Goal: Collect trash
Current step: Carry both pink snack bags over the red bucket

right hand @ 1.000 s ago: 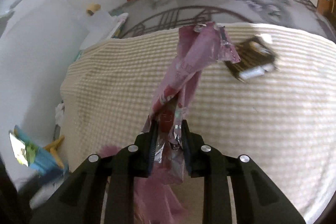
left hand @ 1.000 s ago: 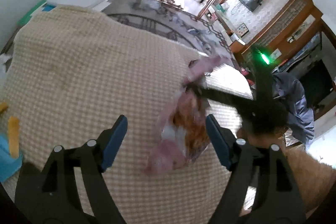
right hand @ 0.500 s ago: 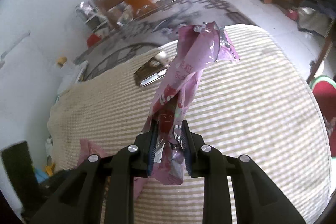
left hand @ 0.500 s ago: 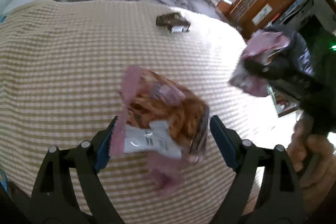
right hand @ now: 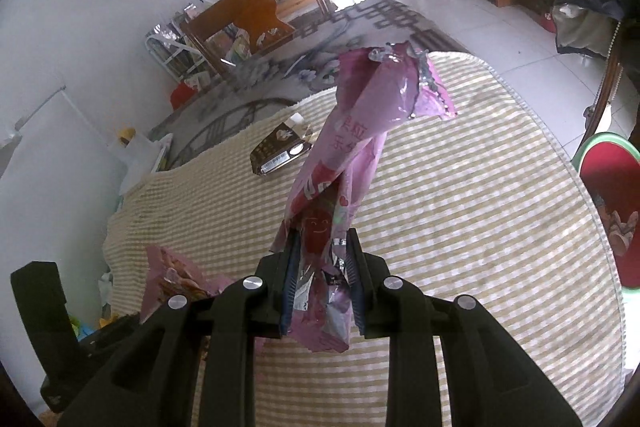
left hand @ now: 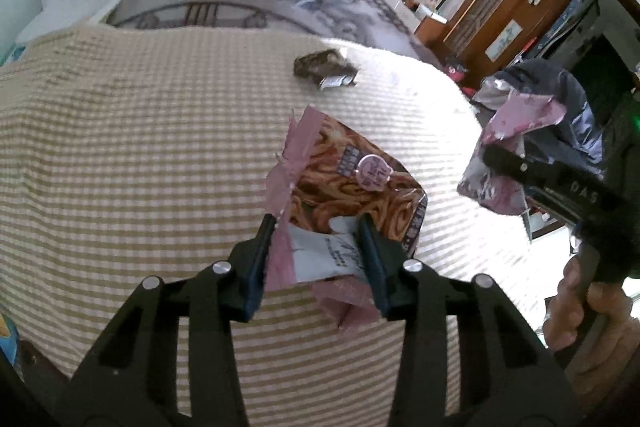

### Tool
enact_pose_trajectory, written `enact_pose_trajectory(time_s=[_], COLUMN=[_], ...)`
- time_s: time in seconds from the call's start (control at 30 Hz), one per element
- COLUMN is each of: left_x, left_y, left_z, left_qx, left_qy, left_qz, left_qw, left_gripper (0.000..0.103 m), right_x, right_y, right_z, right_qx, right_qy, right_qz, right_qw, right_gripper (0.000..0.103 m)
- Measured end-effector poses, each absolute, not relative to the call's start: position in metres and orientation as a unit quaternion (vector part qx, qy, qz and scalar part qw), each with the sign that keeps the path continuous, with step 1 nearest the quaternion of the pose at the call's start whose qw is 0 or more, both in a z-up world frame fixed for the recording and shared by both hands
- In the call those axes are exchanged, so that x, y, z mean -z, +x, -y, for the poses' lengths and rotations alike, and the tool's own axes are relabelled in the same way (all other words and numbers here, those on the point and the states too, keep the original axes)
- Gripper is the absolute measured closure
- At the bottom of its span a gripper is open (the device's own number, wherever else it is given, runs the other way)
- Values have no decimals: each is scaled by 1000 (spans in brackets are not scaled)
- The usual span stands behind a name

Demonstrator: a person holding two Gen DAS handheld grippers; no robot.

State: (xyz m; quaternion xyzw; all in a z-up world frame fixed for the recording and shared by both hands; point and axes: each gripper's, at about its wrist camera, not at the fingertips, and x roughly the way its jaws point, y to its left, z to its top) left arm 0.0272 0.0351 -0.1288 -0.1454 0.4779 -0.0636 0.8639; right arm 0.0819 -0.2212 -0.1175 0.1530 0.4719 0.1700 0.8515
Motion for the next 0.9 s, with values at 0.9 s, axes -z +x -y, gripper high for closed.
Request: enact_pose_trajectory(time_s=[0.9], left_x=[54], left_y=[74], left_z=[122], left_qx=[124], left_qy=[-130], left_qz=[-406], left_qw=[896], left_gripper=[63], right_x=[86], right_y=[86], right_z=[369], right_qx=[-122], right_qy=[136], right_qz=[-433], right_qw=[883], right_gripper=[79])
